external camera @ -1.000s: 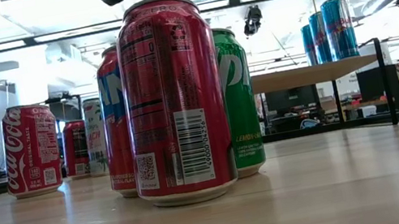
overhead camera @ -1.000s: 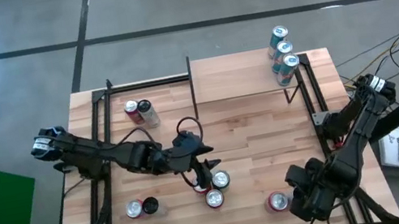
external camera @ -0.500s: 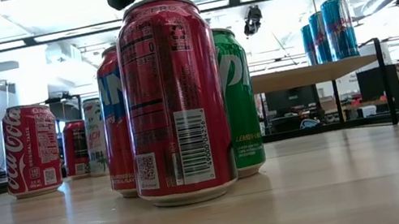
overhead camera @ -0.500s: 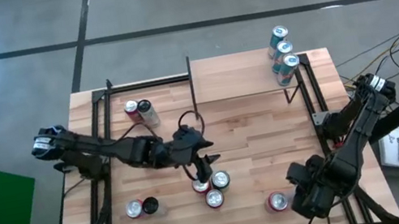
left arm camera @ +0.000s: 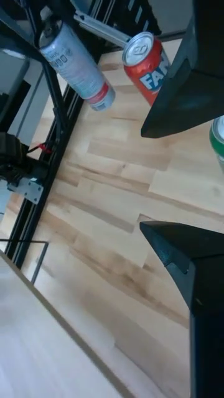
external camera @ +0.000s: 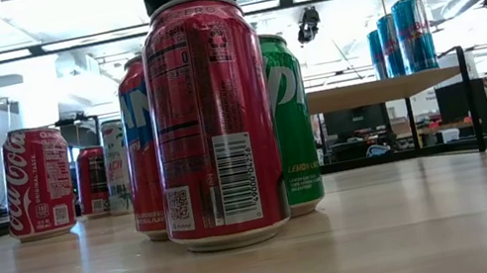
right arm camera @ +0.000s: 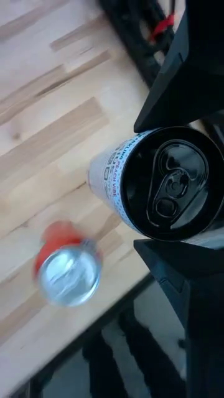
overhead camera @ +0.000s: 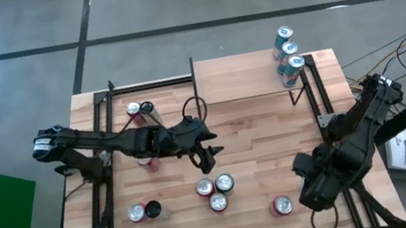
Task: Place canned beverage on shelf
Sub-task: Put the bottom white-pink soda can on the shelf
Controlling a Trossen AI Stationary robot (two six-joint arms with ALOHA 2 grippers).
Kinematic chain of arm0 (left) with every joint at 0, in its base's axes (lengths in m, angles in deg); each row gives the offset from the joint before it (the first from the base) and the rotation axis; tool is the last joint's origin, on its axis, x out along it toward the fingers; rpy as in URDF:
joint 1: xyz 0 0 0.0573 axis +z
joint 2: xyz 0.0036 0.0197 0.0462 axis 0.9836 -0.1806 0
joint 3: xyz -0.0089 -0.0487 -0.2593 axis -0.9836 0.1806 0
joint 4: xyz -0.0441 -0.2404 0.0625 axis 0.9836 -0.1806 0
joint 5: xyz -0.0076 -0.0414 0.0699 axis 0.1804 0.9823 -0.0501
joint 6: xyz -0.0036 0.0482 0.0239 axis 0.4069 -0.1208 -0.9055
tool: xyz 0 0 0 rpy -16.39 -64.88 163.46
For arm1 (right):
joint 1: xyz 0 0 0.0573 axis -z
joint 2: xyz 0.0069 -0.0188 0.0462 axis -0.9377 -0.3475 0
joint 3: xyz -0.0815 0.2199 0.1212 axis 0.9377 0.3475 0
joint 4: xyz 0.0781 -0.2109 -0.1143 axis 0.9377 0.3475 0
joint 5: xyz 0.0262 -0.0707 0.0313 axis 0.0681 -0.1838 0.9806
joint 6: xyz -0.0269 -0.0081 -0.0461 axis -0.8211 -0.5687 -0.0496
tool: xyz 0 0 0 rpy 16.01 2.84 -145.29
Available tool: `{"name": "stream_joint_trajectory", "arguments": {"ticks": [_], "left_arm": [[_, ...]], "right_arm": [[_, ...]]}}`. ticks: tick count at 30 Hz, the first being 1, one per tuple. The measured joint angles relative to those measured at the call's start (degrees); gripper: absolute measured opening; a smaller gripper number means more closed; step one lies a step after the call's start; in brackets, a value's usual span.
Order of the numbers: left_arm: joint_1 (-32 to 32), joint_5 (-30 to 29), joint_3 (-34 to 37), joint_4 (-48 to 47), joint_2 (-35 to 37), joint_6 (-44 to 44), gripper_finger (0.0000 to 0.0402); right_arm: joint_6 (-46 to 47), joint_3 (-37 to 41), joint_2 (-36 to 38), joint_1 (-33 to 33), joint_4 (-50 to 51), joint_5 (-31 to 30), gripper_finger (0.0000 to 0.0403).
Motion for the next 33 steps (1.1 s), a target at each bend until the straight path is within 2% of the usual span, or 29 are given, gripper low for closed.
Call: {"name": "stream_joint_trajectory", "arguments": {"ticks": [8,11,19,25,33], "left_arm": [[2.4,2.9,0.0,-0.2,3.1,-2.8,0.0217],[2.4,2.9,0.0,-0.2,4.9,-5.1,0.0217],[2.4,2.8,0.0,-4.3,9.6,-11.4,0.0217],[2.8,2.4,0.0,-11.0,12.7,-15.3,0.0217],[3.4,2.5,0.4,-14.4,13.5,-22.3,0.0217]], "right_arm": [[-13.5,-10.3,0.0,11.3,2.5,3.0,0.0256],[-18.4,-14.5,0.0,17.4,5.6,3.0,0.0256],[-30.1,-23.0,-0.3,34.0,5.8,6.7,0.0256],[-37.3,-24.8,-1.4,44.9,5.7,9.8,0.0256],[-45.0,-27.5,-5.0,56.5,5.6,14.1,0.0256]]}}
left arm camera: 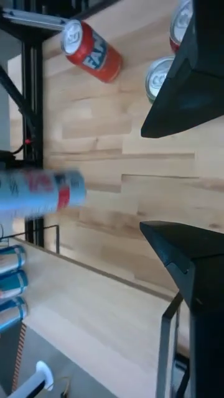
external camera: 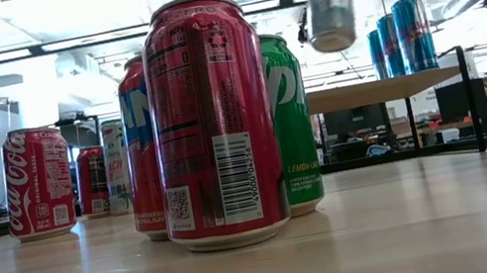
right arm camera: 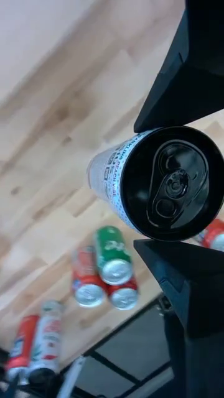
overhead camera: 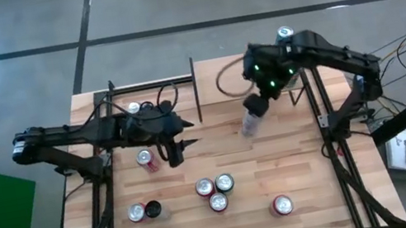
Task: Place canned beverage on shelf
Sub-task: Put the bottom white-pink soda can on the shelf
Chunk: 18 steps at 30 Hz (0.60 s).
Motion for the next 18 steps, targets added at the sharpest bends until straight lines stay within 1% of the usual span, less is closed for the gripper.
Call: {"name": "stream_joint_trajectory", "arguments": {"ticks": [4,8,14,18], "left_arm": [[2.3,0.0,0.0,0.2,-0.9,-0.6,0.0217],[5.9,0.2,0.0,1.8,-2.9,0.4,0.0217],[11.6,6.7,-0.4,1.6,-6.1,2.9,0.0217],[13.7,7.4,-0.6,1.6,-6.8,3.5,0.0217]], "right_arm": [[-4.4,-4.2,-2.2,5.3,0.0,2.1,0.0256],[-10.3,-8.9,-5.1,10.9,-0.1,2.7,0.0256],[-18.1,-12.3,-9.1,18.8,-0.1,2.3,0.0256],[-22.7,-13.5,-10.9,23.0,-0.1,2.8,0.0256]]}}
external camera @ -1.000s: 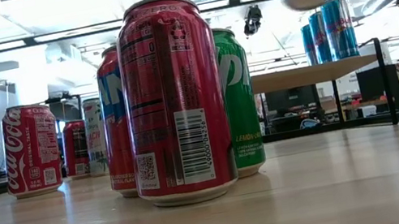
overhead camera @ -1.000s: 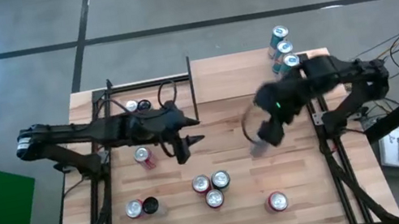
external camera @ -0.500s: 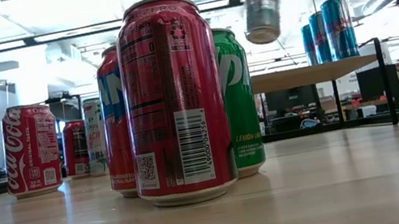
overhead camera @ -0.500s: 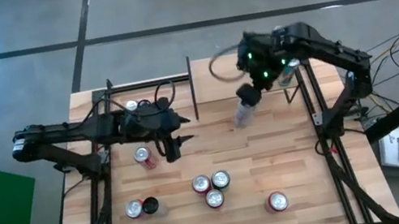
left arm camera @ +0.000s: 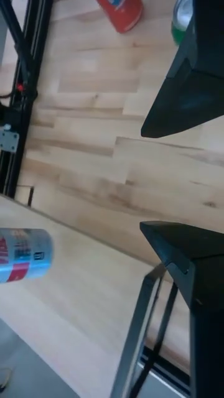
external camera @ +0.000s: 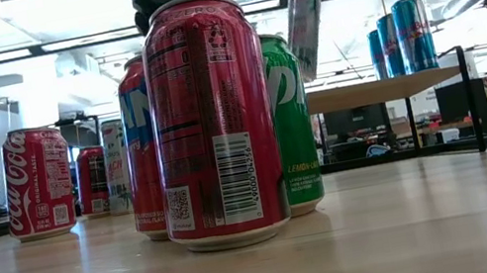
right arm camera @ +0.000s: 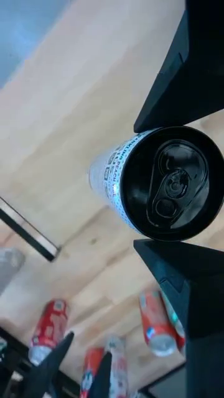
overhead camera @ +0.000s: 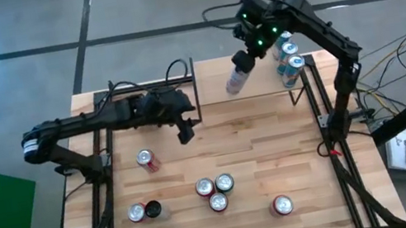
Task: Place canned beverage on shelf
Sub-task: Put the bottom white-pink soda can on the shelf
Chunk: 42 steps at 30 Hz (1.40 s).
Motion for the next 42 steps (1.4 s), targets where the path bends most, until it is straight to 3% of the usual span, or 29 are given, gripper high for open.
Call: {"name": "stream_joint_trajectory", "arguments": {"ticks": [7,15,18,27,33,42], "left_arm": [[3.2,0.0,0.0,1.3,-0.3,0.0,0.0217],[5.0,1.8,0.0,3.1,-0.6,0.2,0.0217],[5.2,2.0,0.0,3.3,-0.9,0.2,0.0217],[5.4,2.0,-0.1,5.6,-1.7,1.7,0.0217],[5.9,2.0,-0.1,11.5,-3.4,2.1,0.0217],[6.0,1.8,-0.1,12.0,-3.8,2.6,0.0217]], "right_arm": [[-6.0,-0.3,-0.5,7.4,0.0,-0.3,0.0256],[-10.6,-0.3,-0.2,11.2,0.1,-1.1,0.0256],[-12.1,-0.3,-0.2,11.2,0.1,-2.8,0.0256],[-12.4,-0.3,0.6,11.2,0.1,-0.6,0.0256],[-13.1,0.0,1.1,9.9,0.0,-0.3,0.0256],[-12.9,2.3,1.1,7.4,0.0,-3.3,0.0256]]}}
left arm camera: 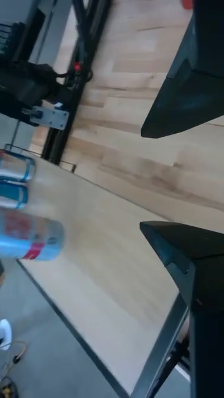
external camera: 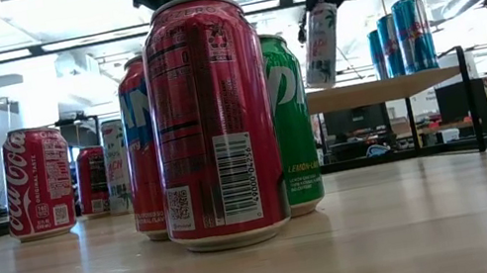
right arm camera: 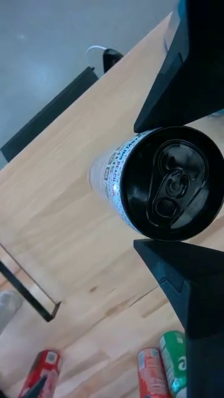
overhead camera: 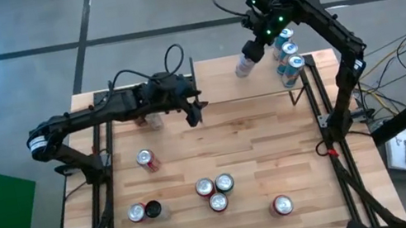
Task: Place canned beverage on shelf
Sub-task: Put the bottom white-pink soda can on the shelf
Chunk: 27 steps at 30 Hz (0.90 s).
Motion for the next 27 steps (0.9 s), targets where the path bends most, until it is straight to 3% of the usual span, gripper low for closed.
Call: {"name": "stream_joint_trajectory", "arguments": {"ticks": [12,18,27], "left_arm": [[1.3,-0.2,0.0,4.2,0.0,0.2,0.0217],[2.0,-0.2,0.1,5.6,0.0,0.2,0.022],[3.7,-0.1,0.1,10.0,0.0,0.2,0.0275]], "right_arm": [[-0.8,4.9,0.3,0.1,-0.5,-0.2,0.0265],[-2.0,3.7,0.0,0.1,0.2,-0.9,0.0301],[-1.9,3.1,0.3,0.1,-0.1,-2.5,0.0352]]}}
